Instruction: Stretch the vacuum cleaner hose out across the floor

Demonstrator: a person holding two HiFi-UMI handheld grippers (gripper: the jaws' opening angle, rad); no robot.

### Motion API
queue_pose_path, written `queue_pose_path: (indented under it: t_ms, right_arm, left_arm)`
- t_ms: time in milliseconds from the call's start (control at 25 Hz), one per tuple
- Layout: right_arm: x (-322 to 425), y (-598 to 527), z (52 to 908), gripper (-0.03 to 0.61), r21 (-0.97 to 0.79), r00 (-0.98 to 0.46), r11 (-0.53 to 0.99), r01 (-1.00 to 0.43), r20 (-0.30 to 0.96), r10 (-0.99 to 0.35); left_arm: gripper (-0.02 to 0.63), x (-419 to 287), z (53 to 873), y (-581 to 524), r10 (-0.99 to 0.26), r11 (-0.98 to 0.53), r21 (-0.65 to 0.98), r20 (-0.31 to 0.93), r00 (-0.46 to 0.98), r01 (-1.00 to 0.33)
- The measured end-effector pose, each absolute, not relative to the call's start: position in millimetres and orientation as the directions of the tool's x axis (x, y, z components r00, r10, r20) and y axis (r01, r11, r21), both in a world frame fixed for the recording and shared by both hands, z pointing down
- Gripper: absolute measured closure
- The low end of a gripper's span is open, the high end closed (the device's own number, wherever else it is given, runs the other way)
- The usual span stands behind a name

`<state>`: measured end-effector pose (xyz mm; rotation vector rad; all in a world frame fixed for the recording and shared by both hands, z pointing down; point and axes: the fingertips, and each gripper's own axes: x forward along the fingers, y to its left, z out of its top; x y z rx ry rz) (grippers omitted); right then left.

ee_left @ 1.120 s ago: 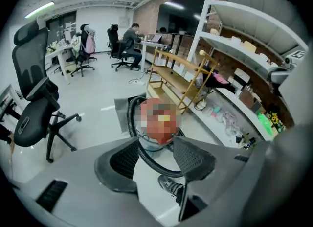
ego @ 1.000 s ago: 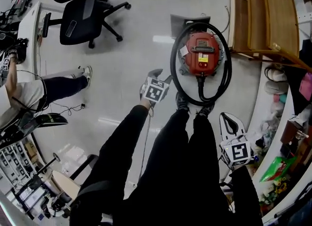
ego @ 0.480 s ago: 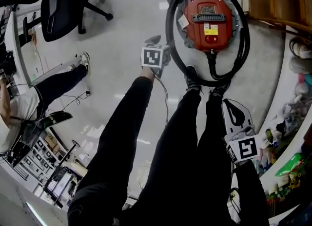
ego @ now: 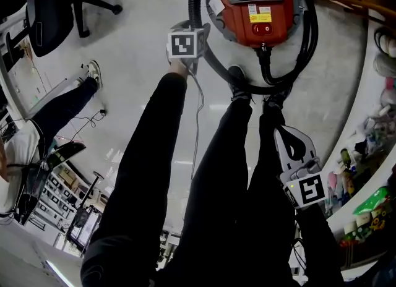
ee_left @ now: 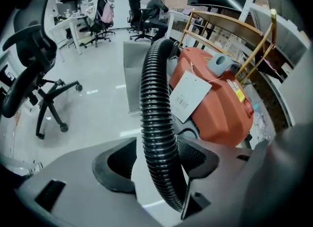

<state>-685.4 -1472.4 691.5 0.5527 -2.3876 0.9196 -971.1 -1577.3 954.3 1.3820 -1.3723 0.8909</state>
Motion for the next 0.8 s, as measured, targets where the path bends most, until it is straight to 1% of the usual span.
queue_pose_path:
  t_ms: [80, 120, 160, 360, 520, 640, 800]
  right_arm:
    - [-681.9, -1473.8, 693.1, 0.565, -0.49, -0.78, 0.687, -0.537, 0.599, -0.182]
    - [-680.3, -1476.2, 693.2, 0.565, -0.488, -0.777, 0.685, -0.541, 0.601, -0.187]
    - [-678.5, -1478.9, 692.7, 0.566, -0.487, -0.774, 0.68, -0.548, 0.603, -0.193]
    - [-674.6, -1489.0, 678.3, 0.566, -0.48, -0.772, 0.676, -0.56, 0.598, -0.215]
    - [-679.7, -1494.0, 657.8, 0.565, -0.472, -0.786, 0.69, -0.55, 0.571, -0.236]
    - [-679.7, -1492.8, 636.2, 0.565, -0.467, -0.794, 0.7, -0.54, 0.559, -0.239]
    - [-672.7, -1496.5, 606.0, 0.566, -0.441, -0.796, 0.72, -0.535, 0.549, -0.256]
  left_arm:
    - [0.345, -964.5, 957.4, -1581.2, -0.286, 0.083, 0.149, 0.951, 0.12, -0.985]
    - [0.36, -961.6, 954.9, -1585.8, -0.301, 0.082, 0.159, 0.945, 0.128, -0.984]
    - [0.403, -958.6, 950.0, -1591.4, -0.326, 0.083, 0.172, 0.936, 0.136, -0.982]
    - [0.407, -944.9, 906.4, -1599.9, -0.444, 0.108, 0.244, 0.879, 0.173, -0.964]
    - [0.407, -928.8, 833.5, -1621.4, -0.603, 0.132, 0.314, 0.778, 0.175, -0.94]
    - [0.413, -892.9, 769.1, -1636.5, -0.686, 0.075, 0.367, 0.693, 0.219, -0.927]
    - [0.414, -836.1, 705.3, -1641.3, -0.708, -0.053, 0.34, 0.65, 0.275, -0.939]
